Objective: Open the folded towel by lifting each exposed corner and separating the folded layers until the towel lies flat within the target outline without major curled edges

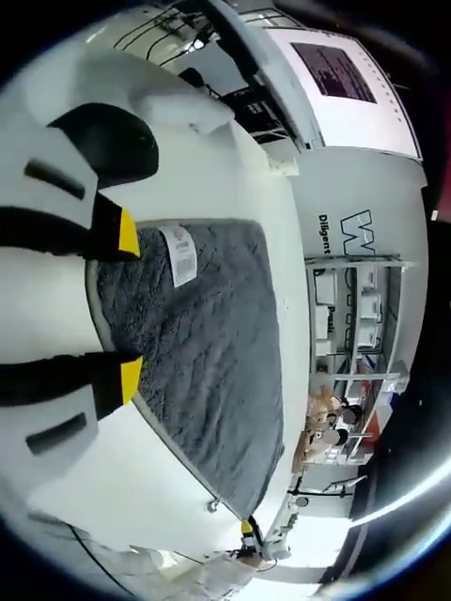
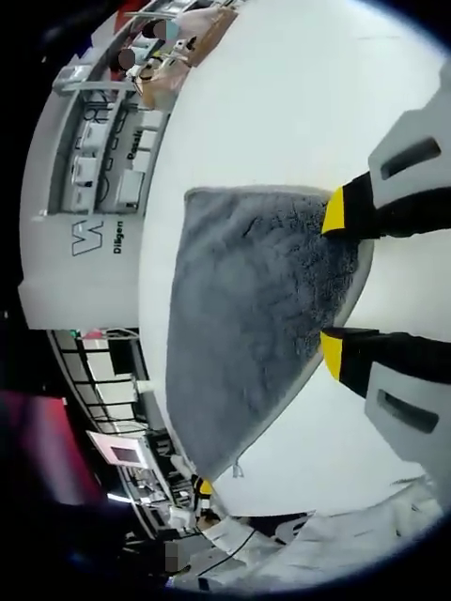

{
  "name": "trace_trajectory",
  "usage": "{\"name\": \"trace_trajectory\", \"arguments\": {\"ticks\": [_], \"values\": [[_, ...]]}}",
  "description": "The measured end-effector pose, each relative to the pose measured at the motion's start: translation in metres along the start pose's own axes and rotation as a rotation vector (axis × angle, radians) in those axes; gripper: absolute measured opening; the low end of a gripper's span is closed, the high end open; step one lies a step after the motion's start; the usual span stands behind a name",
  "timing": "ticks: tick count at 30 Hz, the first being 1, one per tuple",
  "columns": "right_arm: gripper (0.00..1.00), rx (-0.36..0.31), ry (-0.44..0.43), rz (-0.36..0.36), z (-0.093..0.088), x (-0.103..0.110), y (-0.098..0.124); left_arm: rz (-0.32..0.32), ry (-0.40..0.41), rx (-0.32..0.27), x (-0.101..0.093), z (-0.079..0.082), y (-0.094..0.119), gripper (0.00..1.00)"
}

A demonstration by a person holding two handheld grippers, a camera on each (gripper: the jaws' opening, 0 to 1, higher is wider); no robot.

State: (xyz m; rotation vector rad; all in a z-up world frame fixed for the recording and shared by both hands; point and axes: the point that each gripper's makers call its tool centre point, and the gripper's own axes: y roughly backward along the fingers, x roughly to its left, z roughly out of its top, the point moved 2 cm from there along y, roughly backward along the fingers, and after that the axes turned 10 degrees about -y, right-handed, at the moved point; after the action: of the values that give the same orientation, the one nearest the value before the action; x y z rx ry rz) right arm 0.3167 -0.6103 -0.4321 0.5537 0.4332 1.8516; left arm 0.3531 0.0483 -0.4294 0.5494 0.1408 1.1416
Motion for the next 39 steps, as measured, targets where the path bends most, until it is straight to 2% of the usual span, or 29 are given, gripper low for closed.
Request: {"name": "trace_trajectory", "arguments": {"ticks": [5, 8, 13, 16, 19, 20, 24, 25, 26, 27, 29, 31, 32, 34, 36, 37, 39], "values": [[0.34, 0.005, 0.003, 0.0, 0.0, 0.0, 0.0, 0.0, -0.002, -0.001, 0.0, 0.0, 0.001, 0.38], [0.41, 0.022, 0.019, 0.032, -0.002, 0.007, 0.001, 0.006, -0.006, -0.006, 0.001, 0.0, 0.001, 0.4], [0.46, 0.054, 0.057, 0.014, -0.004, 0.012, -0.001, -0.002, 0.009, -0.012, -0.001, 0.0, 0.001, 0.43], [0.49, 0.06, 0.043, 0.013, -0.002, 0.013, 0.0, -0.029, 0.015, -0.011, -0.005, 0.003, 0.0, 0.52], [0.53, 0.053, 0.042, 0.006, 0.001, 0.015, 0.001, -0.008, -0.007, 0.0, -0.004, 0.008, -0.001, 0.75], [0.54, 0.048, 0.047, -0.005, 0.004, 0.015, 0.002, 0.001, -0.024, 0.019, -0.002, 0.008, -0.001, 0.79], [0.54, -0.002, 0.038, -0.024, 0.015, 0.015, 0.009, 0.009, 0.019, -0.008, -0.003, 0.016, 0.002, 0.8], [0.55, -0.022, 0.019, -0.037, 0.019, 0.014, 0.01, 0.02, 0.042, -0.018, -0.002, 0.019, 0.002, 0.8], [0.56, -0.055, -0.014, -0.082, 0.025, 0.011, 0.012, 0.049, 0.067, -0.031, -0.002, 0.023, 0.002, 0.81], [0.59, -0.06, -0.019, -0.094, 0.026, 0.01, 0.012, 0.068, 0.079, -0.039, -0.002, 0.025, 0.002, 0.81], [0.63, -0.084, -0.042, -0.129, 0.029, 0.013, 0.011, 0.07, 0.081, -0.038, -0.013, 0.03, 0.0, 0.82], [0.67, -0.098, -0.118, -0.158, 0.027, 0.019, 0.007, 0.077, 0.081, -0.037, -0.022, 0.034, -0.003, 0.84], [0.7, -0.093, -0.104, -0.152, 0.026, 0.023, 0.004, 0.075, 0.065, -0.041, -0.033, 0.038, -0.006, 0.84], [0.76, -0.072, -0.091, -0.161, 0.021, 0.028, 0.0, 0.079, 0.068, -0.045, -0.039, 0.041, -0.008, 0.88], [0.86, -0.05, -0.105, -0.21, 0.015, 0.028, -0.003, 0.08, 0.084, -0.054, -0.051, 0.047, -0.012, 0.93], [0.88, -0.065, -0.113, -0.227, 0.015, 0.029, -0.005, 0.076, 0.096, -0.059, -0.057, 0.05, -0.014, 0.97], [0.91, -0.077, -0.128, -0.229, 0.014, 0.035, -0.008, 0.065, 0.112, -0.069, -0.066, 0.053, -0.016, 0.99]]}}
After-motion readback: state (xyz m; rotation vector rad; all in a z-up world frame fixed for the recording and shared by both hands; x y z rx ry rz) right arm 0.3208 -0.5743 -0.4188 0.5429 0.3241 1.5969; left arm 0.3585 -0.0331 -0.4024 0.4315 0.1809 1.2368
